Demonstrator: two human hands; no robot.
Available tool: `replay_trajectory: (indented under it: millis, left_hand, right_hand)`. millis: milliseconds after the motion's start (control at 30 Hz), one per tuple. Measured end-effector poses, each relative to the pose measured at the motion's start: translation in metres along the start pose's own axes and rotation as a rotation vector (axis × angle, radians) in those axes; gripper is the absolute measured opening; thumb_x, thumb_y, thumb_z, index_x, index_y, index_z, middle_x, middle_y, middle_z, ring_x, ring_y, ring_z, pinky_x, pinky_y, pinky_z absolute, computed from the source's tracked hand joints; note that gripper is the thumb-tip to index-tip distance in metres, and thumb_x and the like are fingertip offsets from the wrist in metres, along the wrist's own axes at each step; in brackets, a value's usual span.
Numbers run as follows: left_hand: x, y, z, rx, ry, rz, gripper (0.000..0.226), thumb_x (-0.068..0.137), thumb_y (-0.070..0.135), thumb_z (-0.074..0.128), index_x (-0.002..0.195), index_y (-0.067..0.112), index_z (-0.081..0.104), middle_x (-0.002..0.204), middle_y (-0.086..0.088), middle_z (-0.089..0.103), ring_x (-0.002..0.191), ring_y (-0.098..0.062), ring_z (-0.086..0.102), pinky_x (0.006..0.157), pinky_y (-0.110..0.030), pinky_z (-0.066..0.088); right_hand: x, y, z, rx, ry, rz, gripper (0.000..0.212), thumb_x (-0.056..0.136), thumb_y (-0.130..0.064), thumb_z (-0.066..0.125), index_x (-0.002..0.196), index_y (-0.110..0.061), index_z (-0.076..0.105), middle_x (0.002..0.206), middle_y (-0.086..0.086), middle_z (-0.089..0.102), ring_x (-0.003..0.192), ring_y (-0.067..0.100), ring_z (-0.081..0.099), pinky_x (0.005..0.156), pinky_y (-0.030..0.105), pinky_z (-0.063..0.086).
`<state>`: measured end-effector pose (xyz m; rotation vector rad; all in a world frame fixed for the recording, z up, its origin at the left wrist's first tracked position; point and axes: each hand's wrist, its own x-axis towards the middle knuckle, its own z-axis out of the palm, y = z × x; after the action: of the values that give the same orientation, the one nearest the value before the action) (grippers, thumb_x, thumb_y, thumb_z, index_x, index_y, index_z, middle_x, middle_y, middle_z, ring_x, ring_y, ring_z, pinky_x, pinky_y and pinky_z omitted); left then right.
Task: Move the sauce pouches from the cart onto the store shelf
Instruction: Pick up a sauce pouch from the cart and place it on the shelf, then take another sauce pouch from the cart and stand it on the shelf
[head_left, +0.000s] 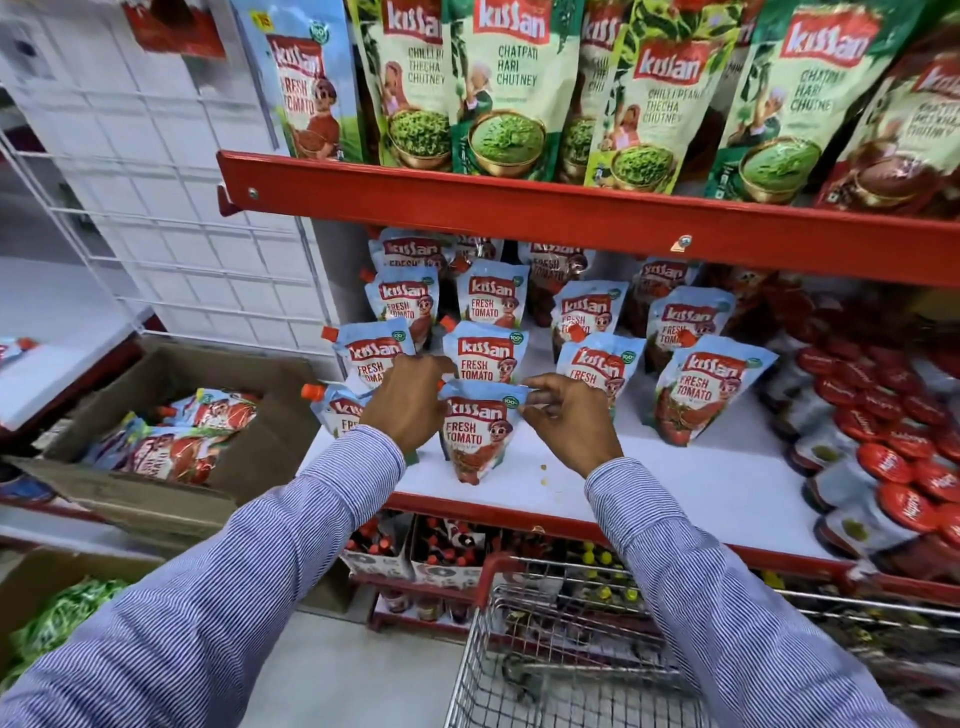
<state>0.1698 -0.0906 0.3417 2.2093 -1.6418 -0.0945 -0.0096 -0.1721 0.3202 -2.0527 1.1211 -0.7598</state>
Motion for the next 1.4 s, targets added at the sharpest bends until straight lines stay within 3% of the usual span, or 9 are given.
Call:
replay_trajectory:
  millis: [200,300,500,633,733,867,1067,1267,1400]
  left_hand:
    - [-0.063,0.022,0.006,-0.091,0.146,0.140,0.036,0.083,0.014,0.069,0.118,0.018,0.060,0.127,-0.009,0.060,0.086,-0.032,0.068,0.078,-0.044,0.058]
    - [-0.121,0.029,0.057,-0.158,-0.049,0.171,0.025,0.086,0.021,0.064,0.111,0.023,0.061,0.116,-0.002,0.065,0.084,-0.020,0.067,0.079,-0.034,0.057]
    - [-0.211,0.023,0.202,-0.182,-0.552,-0.039,0.036,0.084,0.022,0.065,0.119,0.025,0.058,0.125,-0.005,0.065,0.110,-0.028,0.062,0.093,-0.040,0.054]
    - [-0.244,0.021,0.275,-0.166,-0.768,-0.096,0.041,0.087,0.024,0.062,0.127,0.017,0.055,0.129,-0.012,0.061,0.118,-0.031,0.057,0.099,-0.040,0.048]
    - [-0.260,0.021,0.308,-0.138,-0.821,-0.048,0.036,0.086,0.013,0.059,0.122,0.011,0.058,0.121,-0.018,0.063,0.113,-0.036,0.058,0.095,-0.041,0.050]
    - [-0.264,0.019,0.323,-0.081,-0.803,-0.013,0.026,0.077,0.003,0.064,0.101,0.010,0.066,0.099,-0.020,0.071,0.092,-0.037,0.067,0.077,-0.039,0.054]
    - [-0.252,0.015,0.294,-0.147,-0.698,0.017,0.020,0.073,-0.003,0.058,0.083,0.011,0.068,0.084,-0.017,0.074,0.080,-0.037,0.068,0.065,-0.034,0.051]
    - [-0.224,0.041,0.196,-0.336,-0.377,0.036,0.013,0.092,0.019,0.056,0.101,0.016,0.066,0.095,-0.010,0.073,0.084,-0.028,0.066,0.075,-0.034,0.054]
    - [-0.183,0.067,0.121,-0.320,-0.208,0.117,0.012,0.088,0.018,0.059,0.100,0.021,0.060,0.097,-0.003,0.068,0.083,-0.020,0.062,0.072,-0.034,0.052]
  right_hand:
    - [-0.056,0.037,-0.020,0.062,0.113,0.013,0.022,0.082,-0.009,0.069,0.103,-0.014,0.069,0.089,-0.002,0.072,0.069,0.001,0.066,0.066,0.011,0.054]
    - [-0.109,0.088,-0.014,0.029,0.060,0.090,0.018,0.083,-0.006,0.066,0.097,-0.017,0.070,0.084,-0.003,0.073,0.070,-0.001,0.066,0.070,0.017,0.056]
    - [-0.211,0.203,0.042,-0.261,-0.560,0.407,0.022,0.082,-0.021,0.067,0.104,-0.017,0.069,0.106,0.008,0.072,0.101,0.026,0.065,0.091,0.034,0.052]
    - [-0.254,0.246,0.084,-0.393,-0.877,0.355,0.038,0.081,-0.039,0.067,0.109,-0.014,0.067,0.114,0.009,0.070,0.106,0.029,0.063,0.092,0.043,0.054]
    - [-0.267,0.258,0.107,-0.560,-0.985,0.301,0.034,0.085,-0.033,0.065,0.113,-0.012,0.064,0.117,0.012,0.066,0.114,0.033,0.056,0.092,0.044,0.052]
    - [-0.267,0.267,0.125,-0.647,-0.916,0.262,0.018,0.086,-0.009,0.057,0.097,-0.006,0.071,0.099,0.019,0.069,0.097,0.037,0.063,0.080,0.042,0.052]
    - [-0.250,0.245,0.095,-0.491,-0.797,0.258,0.021,0.085,-0.013,0.051,0.081,-0.009,0.072,0.082,0.017,0.070,0.078,0.034,0.065,0.067,0.039,0.056]
    - [-0.211,0.171,0.015,-0.344,-0.580,0.121,0.014,0.089,-0.019,0.059,0.086,-0.022,0.073,0.081,0.005,0.076,0.066,0.020,0.065,0.057,0.027,0.047]
    - [-0.173,0.106,-0.048,-0.299,-0.425,0.000,0.013,0.087,-0.026,0.066,0.097,-0.025,0.073,0.089,-0.005,0.077,0.072,0.013,0.067,0.067,0.030,0.055]
